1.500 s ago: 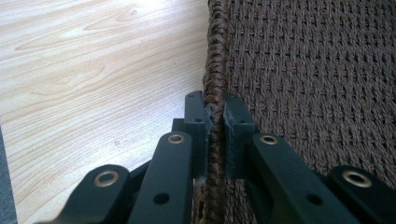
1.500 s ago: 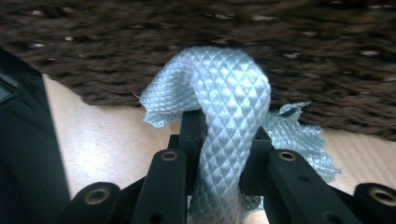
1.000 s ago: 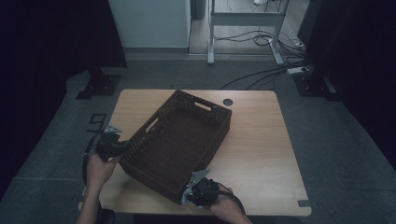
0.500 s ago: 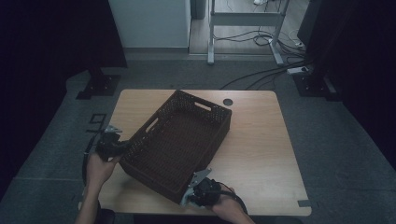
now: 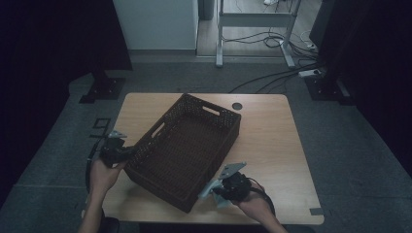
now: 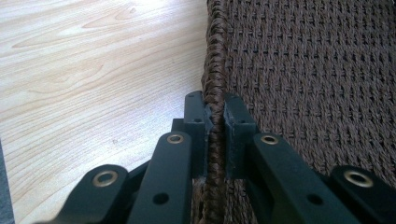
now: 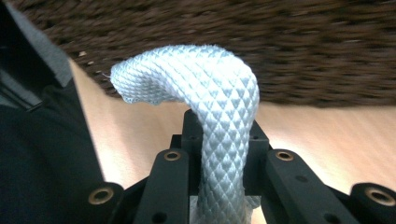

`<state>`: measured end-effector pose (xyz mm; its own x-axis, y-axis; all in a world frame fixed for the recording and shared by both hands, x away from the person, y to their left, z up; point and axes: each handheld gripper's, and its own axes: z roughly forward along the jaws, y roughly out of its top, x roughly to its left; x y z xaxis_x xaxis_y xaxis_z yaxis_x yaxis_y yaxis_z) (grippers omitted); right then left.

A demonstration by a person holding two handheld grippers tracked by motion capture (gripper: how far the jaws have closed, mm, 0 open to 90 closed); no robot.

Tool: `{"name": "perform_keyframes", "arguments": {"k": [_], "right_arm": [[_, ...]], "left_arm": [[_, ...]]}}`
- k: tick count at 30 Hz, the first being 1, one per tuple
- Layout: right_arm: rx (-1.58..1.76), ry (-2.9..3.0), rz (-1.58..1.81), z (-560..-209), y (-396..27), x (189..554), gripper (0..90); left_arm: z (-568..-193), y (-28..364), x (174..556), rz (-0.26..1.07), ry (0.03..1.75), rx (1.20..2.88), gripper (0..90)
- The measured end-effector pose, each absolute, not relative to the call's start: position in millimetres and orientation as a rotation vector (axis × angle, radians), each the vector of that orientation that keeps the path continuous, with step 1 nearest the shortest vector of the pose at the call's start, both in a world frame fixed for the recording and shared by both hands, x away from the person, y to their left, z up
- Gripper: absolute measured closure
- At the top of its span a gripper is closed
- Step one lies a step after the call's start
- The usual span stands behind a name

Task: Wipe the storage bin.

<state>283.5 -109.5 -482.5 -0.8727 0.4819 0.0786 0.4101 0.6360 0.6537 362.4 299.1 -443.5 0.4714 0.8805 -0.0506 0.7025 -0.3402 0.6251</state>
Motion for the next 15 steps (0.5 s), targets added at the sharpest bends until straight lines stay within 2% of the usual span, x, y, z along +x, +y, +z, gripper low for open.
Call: {"name": "perform_keyframes", "arguments": {"k": [15], "right_arm": [[0.852, 2.590, 1.029, -437, -157, 314, 75.9]], "left_arm": [[-444, 300, 363, 0.388, 1.306, 2.131, 82.0]]}}
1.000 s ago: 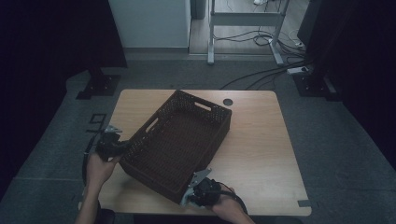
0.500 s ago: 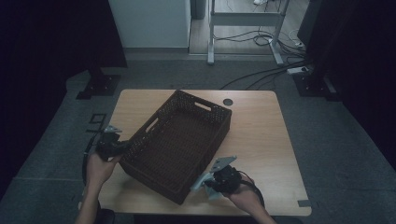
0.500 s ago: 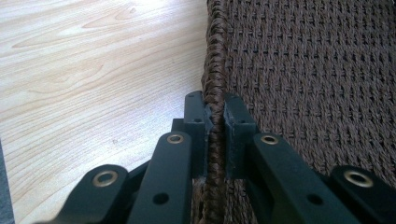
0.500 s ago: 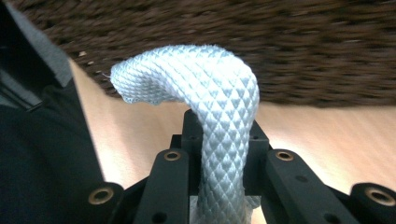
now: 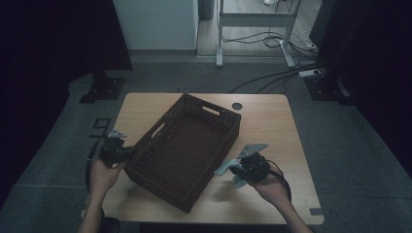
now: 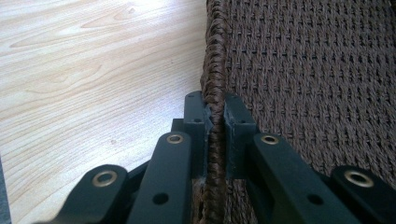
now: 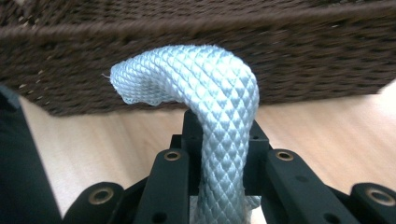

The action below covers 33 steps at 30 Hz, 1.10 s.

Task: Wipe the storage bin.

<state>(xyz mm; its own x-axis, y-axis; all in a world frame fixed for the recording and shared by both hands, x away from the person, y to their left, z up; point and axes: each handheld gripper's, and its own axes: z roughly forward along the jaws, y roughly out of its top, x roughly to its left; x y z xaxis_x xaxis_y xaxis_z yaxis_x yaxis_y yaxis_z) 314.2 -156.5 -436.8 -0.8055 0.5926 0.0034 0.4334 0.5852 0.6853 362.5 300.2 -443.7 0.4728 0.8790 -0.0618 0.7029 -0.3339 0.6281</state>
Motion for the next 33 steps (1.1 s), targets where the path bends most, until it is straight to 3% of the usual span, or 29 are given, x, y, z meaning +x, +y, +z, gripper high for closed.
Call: {"name": "perform_keyframes", "arguments": {"k": [22, 33], "right_arm": [[1.076, 2.387, 1.006, -410, -233, 336, 75.9], [1.212, 2.296, 0.937, -417, -280, 338, 75.8]], "left_arm": [[-444, 301, 363, 0.373, 1.307, 2.123, 81.8], [-444, 302, 363, 0.370, 1.309, 2.119, 81.8]]}}
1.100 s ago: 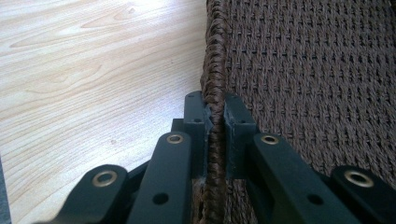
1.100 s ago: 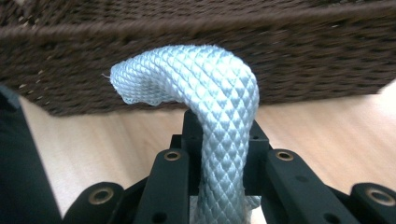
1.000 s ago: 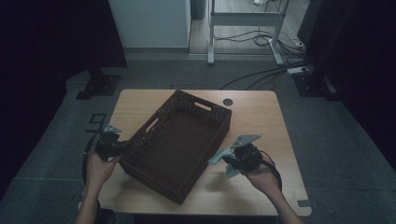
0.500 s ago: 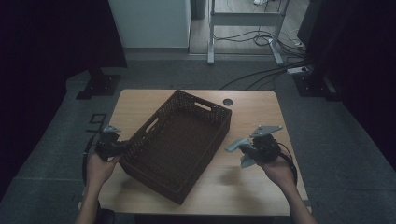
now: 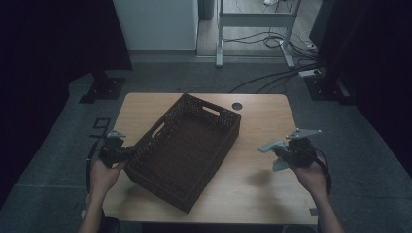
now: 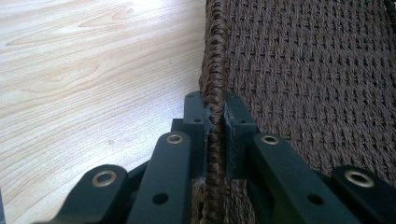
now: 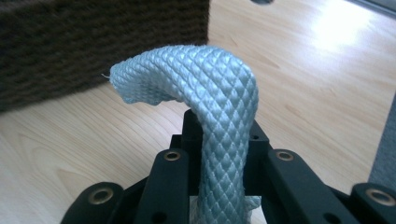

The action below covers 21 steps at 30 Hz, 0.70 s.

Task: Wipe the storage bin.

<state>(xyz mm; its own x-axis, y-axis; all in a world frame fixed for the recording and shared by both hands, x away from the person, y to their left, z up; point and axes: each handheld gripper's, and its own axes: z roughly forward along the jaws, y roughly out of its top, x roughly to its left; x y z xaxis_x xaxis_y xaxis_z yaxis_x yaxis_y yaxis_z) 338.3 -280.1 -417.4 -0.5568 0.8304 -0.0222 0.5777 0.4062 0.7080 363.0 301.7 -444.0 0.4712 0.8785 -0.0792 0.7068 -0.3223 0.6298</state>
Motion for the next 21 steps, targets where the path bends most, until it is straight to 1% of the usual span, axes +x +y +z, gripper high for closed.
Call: {"name": "perform_keyframes", "arguments": {"k": [12, 21], "right_arm": [[1.288, 2.317, 0.874, -466, -286, 344, 74.9], [1.338, 2.366, 0.826, -506, -287, 345, 71.2]], "left_arm": [[-444, 302, 363, 0.370, 1.310, 2.118, 81.8], [-444, 302, 363, 0.370, 1.310, 2.117, 81.8]]}}
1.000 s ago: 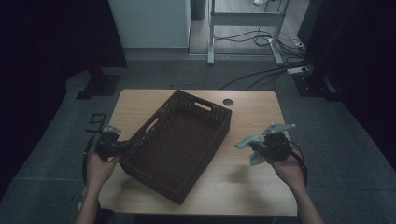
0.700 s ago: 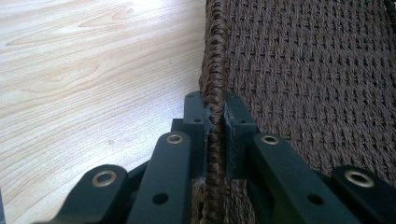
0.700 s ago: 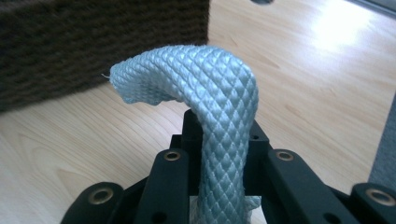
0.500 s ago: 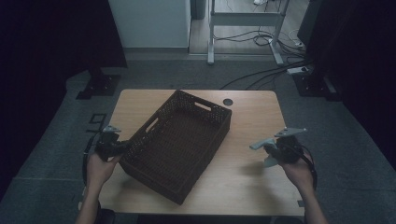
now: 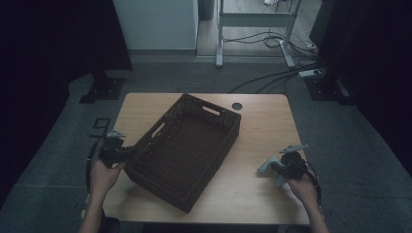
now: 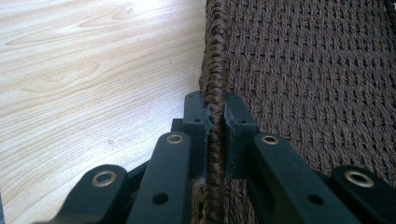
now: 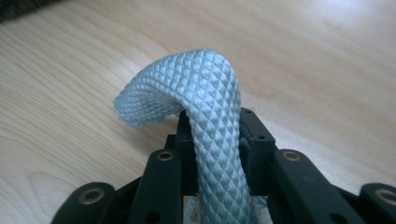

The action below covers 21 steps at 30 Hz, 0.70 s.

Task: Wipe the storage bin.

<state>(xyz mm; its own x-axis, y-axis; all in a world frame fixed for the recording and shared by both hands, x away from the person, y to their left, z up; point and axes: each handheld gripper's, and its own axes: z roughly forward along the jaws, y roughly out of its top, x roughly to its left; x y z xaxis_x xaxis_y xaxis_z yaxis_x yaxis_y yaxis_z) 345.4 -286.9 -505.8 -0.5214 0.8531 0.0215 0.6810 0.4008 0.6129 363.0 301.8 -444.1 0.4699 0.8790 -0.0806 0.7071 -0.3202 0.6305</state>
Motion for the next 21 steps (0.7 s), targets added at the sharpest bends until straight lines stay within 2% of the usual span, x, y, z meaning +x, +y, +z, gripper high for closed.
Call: {"name": "perform_keyframes", "arguments": {"k": [5, 8, 9, 12, 14, 17, 21], "right_arm": [[1.346, 2.389, 0.801, -514, -289, 345, 65.1], [1.357, 2.396, 0.831, -512, -290, 345, 50.1], [1.367, 2.411, 0.838, -510, -290, 345, 42.5], [1.353, 2.381, 0.861, -504, -289, 343, 32.3], [1.346, 2.355, 0.868, -497, -289, 342, 23.2], [1.327, 2.318, 0.881, -487, -288, 343, 15.6], [1.325, 2.297, 0.892, -476, -282, 345, 14.3]], "left_arm": [[-444, 302, 363, 0.370, 1.310, 2.120, 81.4], [-443, 302, 364, 0.382, 1.318, 2.127, 78.5], [-443, 303, 364, 0.388, 1.323, 2.123, 75.0], [-443, 306, 365, 0.414, 1.343, 2.103, 61.6], [-442, 307, 365, 0.467, 1.357, 2.103, 47.2], [-438, 306, 362, 0.518, 1.374, 2.100, 32.5], [-419, 307, 352, 0.555, 1.383, 2.021, 22.6]]}}
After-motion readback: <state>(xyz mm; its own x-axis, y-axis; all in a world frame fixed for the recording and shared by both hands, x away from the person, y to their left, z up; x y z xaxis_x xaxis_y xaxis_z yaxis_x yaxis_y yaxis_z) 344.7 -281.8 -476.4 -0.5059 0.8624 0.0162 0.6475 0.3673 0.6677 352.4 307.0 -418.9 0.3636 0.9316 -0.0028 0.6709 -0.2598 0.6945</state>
